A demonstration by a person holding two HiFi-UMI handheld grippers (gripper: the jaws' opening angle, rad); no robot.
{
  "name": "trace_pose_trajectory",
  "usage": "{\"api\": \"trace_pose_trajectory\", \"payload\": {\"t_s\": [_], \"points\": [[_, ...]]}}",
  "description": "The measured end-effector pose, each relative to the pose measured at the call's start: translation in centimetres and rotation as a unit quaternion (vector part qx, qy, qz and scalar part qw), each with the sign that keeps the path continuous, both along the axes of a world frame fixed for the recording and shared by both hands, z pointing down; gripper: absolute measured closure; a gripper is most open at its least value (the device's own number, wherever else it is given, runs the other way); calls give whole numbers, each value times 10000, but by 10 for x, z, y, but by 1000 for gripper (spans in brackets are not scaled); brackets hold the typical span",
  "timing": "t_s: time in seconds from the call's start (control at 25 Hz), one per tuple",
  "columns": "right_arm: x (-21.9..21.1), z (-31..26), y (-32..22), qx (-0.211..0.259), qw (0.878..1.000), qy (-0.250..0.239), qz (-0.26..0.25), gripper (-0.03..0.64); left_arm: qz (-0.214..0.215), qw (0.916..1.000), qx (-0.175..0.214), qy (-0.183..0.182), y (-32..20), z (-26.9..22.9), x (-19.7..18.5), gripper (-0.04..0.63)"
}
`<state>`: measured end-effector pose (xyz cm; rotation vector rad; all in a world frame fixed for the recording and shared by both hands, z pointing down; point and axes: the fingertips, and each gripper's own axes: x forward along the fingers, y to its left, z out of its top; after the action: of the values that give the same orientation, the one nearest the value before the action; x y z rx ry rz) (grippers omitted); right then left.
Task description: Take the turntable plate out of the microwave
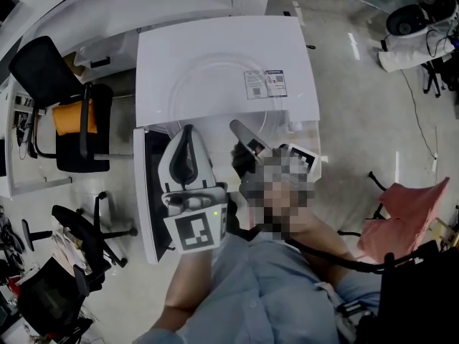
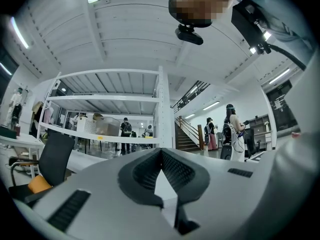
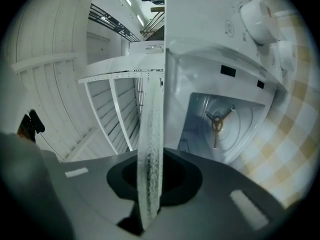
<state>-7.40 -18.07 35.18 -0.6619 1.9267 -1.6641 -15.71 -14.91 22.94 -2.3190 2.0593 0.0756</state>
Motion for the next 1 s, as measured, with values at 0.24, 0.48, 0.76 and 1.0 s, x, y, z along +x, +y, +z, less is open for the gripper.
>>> {"api": "trace_pose_trajectory", "payload": {"t_s": [0.24, 0.48, 0.76, 1.0], "points": [[-6, -2, -14, -212, 9995, 20, 215, 588, 26, 10000, 32, 21, -11, -3, -12, 588], [-7, -7, -13, -90, 9991, 135, 403, 578, 73, 10000, -20, 64, -12, 1, -15, 588], [-4, -18, -10, 360, 9979, 398, 373, 528, 62, 9999, -51, 65, -6, 5, -12, 588], [1, -17, -2, 466, 9971, 504, 336, 518, 34, 10000, -12, 60, 4, 7, -7, 588]]}}
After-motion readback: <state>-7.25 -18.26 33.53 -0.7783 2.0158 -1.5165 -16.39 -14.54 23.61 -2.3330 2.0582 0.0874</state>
